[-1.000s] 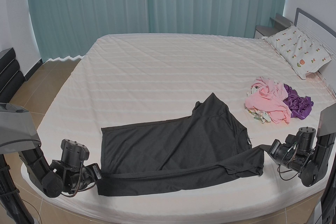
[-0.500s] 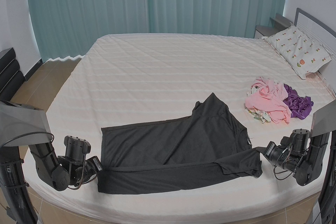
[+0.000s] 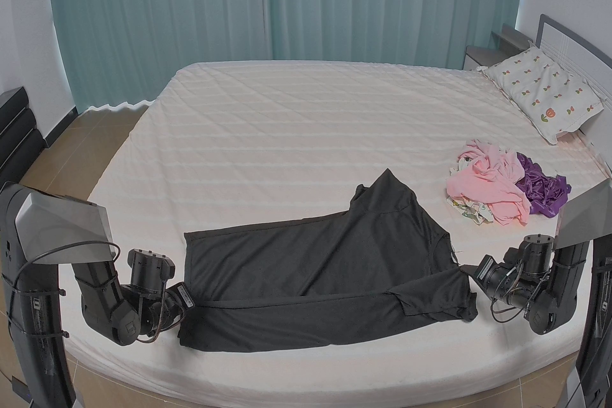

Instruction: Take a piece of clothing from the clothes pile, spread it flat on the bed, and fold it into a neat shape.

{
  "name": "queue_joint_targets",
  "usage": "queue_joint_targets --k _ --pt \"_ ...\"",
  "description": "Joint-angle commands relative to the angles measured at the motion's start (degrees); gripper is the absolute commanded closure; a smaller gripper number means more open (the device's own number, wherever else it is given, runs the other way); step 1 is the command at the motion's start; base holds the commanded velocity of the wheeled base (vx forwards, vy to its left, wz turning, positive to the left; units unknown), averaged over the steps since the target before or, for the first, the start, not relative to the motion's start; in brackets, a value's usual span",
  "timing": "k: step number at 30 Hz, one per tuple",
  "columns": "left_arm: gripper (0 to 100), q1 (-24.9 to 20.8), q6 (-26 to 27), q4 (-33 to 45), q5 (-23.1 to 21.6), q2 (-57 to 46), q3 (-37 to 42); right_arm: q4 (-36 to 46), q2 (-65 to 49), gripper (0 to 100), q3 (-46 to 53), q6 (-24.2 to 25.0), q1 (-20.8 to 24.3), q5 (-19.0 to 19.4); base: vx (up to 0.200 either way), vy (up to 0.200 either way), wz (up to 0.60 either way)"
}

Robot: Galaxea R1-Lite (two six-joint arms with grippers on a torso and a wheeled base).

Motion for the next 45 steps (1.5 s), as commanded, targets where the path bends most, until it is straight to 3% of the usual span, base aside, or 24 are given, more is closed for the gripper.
queue_joint_targets --k 1,21,22,25,26,35,42,45 --pt "100 0.16 -0.29 -0.26 0.10 1.66 -1.27 -0.69 2.40 100 -2.04 1.48 -0.06 -0.01 0.000 0.000 0.00" --pt "100 0.43 -3.80 -1.75 -0.17 3.59 -3.91 -0.78 6.09 100 -3.71 1.74 -0.24 -0.36 0.000 0.000 0.00" --pt "0 0.43 -3.80 -1.75 -0.17 3.77 -3.91 -0.69 6.09 100 -3.71 1.65 -0.24 -0.36 0.000 0.000 0.00" --pt "0 0.43 -3.80 -1.84 -0.25 4.65 -3.91 -0.69 6.62 100 -3.71 1.56 -0.06 -0.36 0.000 0.000 0.00" --pt "0 0.43 -3.80 -1.84 -0.25 4.74 -4.00 -0.78 6.79 0 -3.71 1.56 -0.06 -0.45 0.000 0.000 0.00" --pt "0 2.98 -4.06 -1.93 -0.52 4.30 -3.38 -0.78 6.09 0 -3.62 1.83 -0.86 -1.59 0.000 0.000 0.00" --pt "0 5.70 -5.38 -3.86 -6.67 -1.06 -0.04 -0.69 3.10 0 -2.83 2.18 -3.23 -2.03 0.000 0.000 0.00" --pt "0 6.23 -5.65 -8.70 -9.04 -3.52 3.39 -0.69 3.45 0 -2.66 2.44 -3.32 -2.21 0.000 0.000 0.00"
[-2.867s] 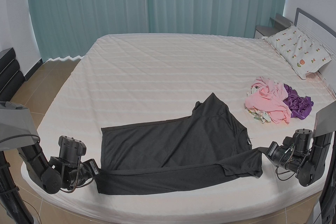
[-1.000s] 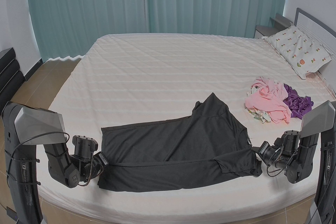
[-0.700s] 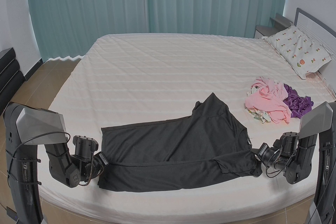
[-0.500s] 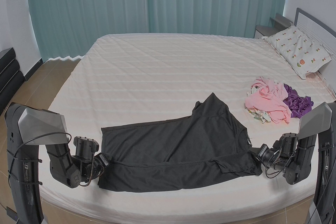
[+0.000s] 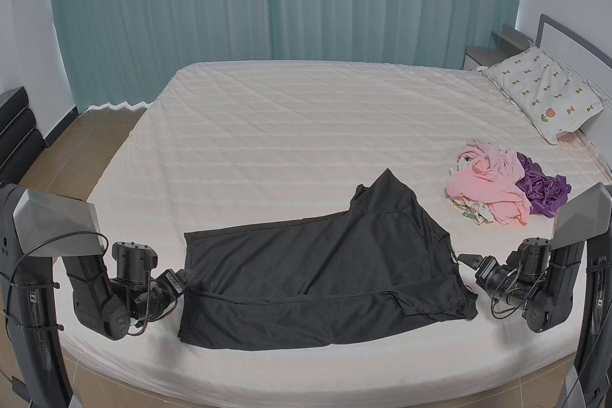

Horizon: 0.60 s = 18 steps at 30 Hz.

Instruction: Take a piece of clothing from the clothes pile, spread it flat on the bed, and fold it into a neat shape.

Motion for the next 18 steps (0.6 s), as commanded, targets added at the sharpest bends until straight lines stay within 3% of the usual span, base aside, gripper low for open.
queue_joint_targets --k 1,8,14,18 --pt "0 1.11 -0.33 -4.53 -1.70 -4.32 4.42 -0.67 -1.02 0 0.68 0.79 -0.62 -0.12 0.000 0.000 0.00" --pt "0 1.37 -2.53 -7.52 -1.00 -3.88 5.21 -0.67 -1.46 0 1.47 1.76 -0.09 -0.12 0.000 0.000 0.00" --pt "0 1.81 -3.59 -7.69 -1.09 -3.79 5.21 -0.67 -1.46 0 1.56 1.76 -0.09 -0.21 0.200 0.000 0.00" --pt "0 1.81 -3.67 -7.69 -1.18 -3.70 5.12 -0.67 -1.46 0 1.56 1.76 -0.09 -0.21 0.000 0.000 0.00"
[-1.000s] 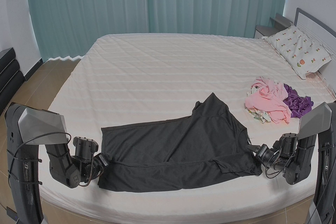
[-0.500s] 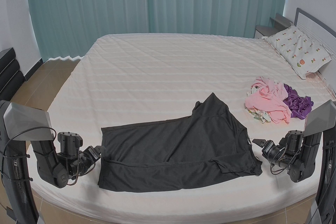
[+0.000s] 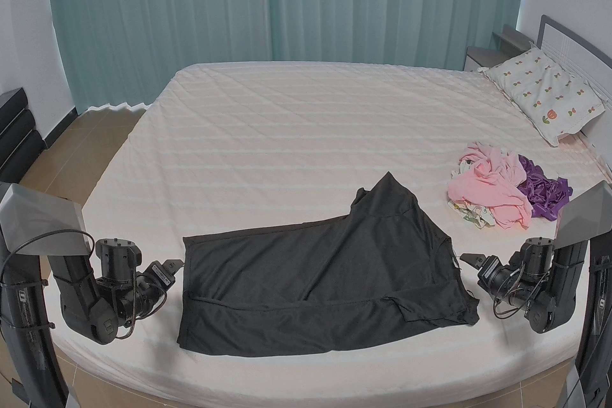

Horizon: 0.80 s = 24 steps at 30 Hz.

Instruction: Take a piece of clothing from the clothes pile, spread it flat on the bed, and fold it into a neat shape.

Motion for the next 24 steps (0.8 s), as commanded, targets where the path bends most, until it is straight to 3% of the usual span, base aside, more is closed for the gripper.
queue_joint_targets --k 1,21,24 --pt "0 0.09 -0.12 -0.02 -0.07 -0.07 -0.08 -0.67 -0.10 0 0.01 0.00 -0.01 0.02 0.000 0.000 0.00" --pt "0 -0.35 0.15 -0.11 2.39 1.25 -1.14 -0.67 -0.01 0 0.36 0.00 0.08 0.11 0.000 0.000 0.00" --pt "0 -0.35 0.15 -0.11 4.85 2.66 -1.93 -0.67 -0.01 0 0.45 0.00 0.08 0.28 0.000 0.000 0.00"
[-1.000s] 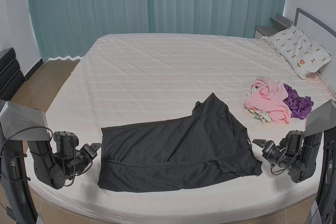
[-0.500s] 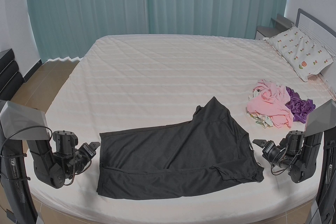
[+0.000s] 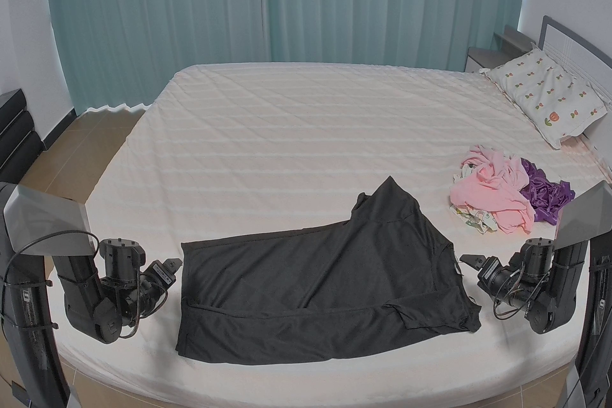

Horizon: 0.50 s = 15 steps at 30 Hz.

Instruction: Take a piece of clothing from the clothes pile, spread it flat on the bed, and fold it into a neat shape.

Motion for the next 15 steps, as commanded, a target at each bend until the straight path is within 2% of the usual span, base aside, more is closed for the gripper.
queue_joint_targets --k 1,2,5,15 --pt "0 -0.02 -0.05 -0.01 2.14 1.74 -0.84 -0.67 0.04 0 0.08 0.00 0.02 0.09 0.000 0.000 0.00" --pt "0 -0.02 -0.05 -0.01 2.32 2.00 -1.01 -0.67 0.04 0 0.08 0.00 0.02 0.09 0.000 0.000 0.00" --pt "0 -0.02 -0.05 -0.10 2.41 2.35 -1.10 -0.67 0.04 0 0.08 0.00 0.02 0.09 0.200 0.000 0.00" --pt "0 -0.10 -0.31 -0.01 2.23 3.06 -1.89 -0.67 0.22 0 0.00 0.00 0.02 0.17 0.000 0.000 0.00"
